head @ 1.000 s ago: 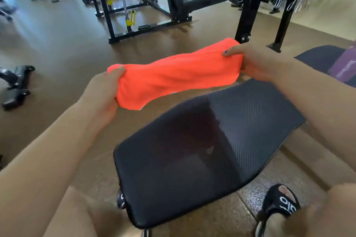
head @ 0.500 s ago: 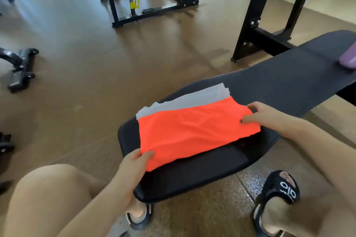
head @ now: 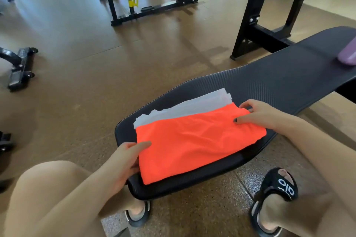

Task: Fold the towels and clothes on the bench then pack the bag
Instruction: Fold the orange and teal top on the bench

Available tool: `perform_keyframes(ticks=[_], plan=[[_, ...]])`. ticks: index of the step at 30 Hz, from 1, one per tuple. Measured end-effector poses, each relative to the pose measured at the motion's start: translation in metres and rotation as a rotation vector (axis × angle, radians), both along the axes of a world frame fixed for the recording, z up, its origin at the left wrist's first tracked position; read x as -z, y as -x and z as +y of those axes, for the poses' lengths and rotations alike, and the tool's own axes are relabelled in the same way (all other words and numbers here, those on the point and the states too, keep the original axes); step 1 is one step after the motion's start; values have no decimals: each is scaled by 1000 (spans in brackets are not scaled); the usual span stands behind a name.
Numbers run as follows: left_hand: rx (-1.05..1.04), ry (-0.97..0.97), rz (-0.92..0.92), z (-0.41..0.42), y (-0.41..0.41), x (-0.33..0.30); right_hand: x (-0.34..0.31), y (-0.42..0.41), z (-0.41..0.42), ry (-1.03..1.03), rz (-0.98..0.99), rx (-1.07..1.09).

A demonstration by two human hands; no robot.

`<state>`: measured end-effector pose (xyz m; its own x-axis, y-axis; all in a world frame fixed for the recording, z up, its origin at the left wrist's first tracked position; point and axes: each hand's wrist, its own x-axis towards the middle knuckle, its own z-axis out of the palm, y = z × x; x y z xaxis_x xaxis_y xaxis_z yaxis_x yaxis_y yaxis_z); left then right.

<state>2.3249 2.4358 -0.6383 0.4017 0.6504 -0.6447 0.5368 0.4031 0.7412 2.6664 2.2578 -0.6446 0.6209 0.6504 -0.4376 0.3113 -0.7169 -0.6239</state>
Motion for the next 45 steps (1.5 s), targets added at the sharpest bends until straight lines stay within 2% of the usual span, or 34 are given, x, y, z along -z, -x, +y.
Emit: perform_keyframes(ticks=[4, 10, 14, 18, 22, 28, 32, 38, 40, 45], plan=[[-74, -66, 15, 19, -24, 3, 1, 3, 12, -50, -17, 55], [-21, -114, 15, 37, -38, 1, -3, 1, 21, -136, 198, 213], [1, -261, 31, 42, -38, -2, -6, -1, 27, -251, 227, 206], [-32, -290, 49, 51, -34, 4, -8, -7, 32, -371, 241, 167], [-40, -280, 89, 57, -37, 11, 0, -9, 33, -274, 165, 89], [4, -211, 65, 76, -50, 9, -4, -19, 45, -237, 232, 217], [50, -303, 52, 86, -53, 10, 6, -20, 50, -189, 111, 175], [-84, -272, -138, 81, -49, 18, 7, -22, 57, -403, -147, 69], [-99, -264, -153, 79, -50, 21, 9, -23, 59, -399, -202, 66], [-90, -404, -30, 77, -55, 31, 28, -25, 63, -254, -320, 12]])
